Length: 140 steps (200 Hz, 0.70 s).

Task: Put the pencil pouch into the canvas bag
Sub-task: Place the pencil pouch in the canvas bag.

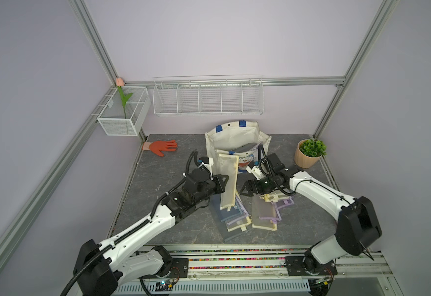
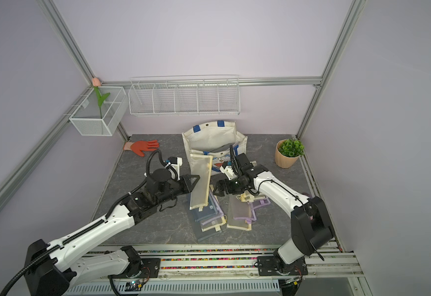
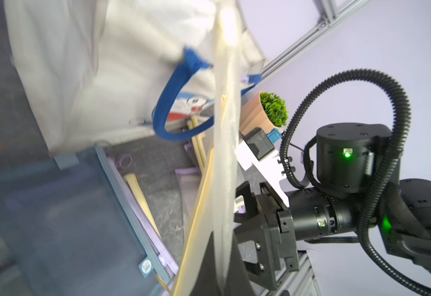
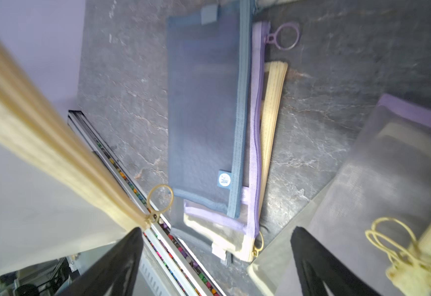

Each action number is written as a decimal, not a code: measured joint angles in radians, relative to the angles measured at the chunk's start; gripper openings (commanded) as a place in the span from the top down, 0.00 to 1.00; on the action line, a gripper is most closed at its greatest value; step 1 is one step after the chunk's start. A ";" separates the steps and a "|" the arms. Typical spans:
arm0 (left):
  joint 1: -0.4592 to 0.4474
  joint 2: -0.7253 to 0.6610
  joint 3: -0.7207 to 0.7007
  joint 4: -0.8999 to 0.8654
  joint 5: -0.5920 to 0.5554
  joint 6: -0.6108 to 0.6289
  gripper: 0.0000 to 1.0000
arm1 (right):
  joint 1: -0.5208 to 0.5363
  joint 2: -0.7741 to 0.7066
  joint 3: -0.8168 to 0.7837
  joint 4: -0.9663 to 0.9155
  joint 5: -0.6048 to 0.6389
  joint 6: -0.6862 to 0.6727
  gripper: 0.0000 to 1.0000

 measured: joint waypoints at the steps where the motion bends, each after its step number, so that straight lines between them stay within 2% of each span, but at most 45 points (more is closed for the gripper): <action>1: 0.000 -0.001 0.011 -0.009 -0.001 0.011 1.00 | 0.000 -0.007 0.003 -0.004 0.001 0.000 0.02; 13: 0.000 0.003 0.100 -0.089 -0.016 0.092 1.00 | 0.000 -0.049 0.024 -0.031 0.012 -0.001 0.00; 31: 0.000 0.039 0.243 -0.197 -0.036 0.222 1.00 | -0.003 -0.095 0.049 -0.069 0.028 0.000 0.04; 62: 0.006 0.167 0.529 -0.297 -0.103 0.467 1.00 | -0.026 -0.142 0.060 -0.114 0.048 0.000 0.07; 107: 0.050 0.526 1.031 -0.337 -0.203 0.837 1.00 | -0.076 -0.169 0.050 -0.137 0.047 0.010 0.07; 140: 0.048 0.769 1.244 -0.319 -0.300 1.075 1.00 | -0.089 -0.191 0.045 -0.151 0.047 0.011 0.07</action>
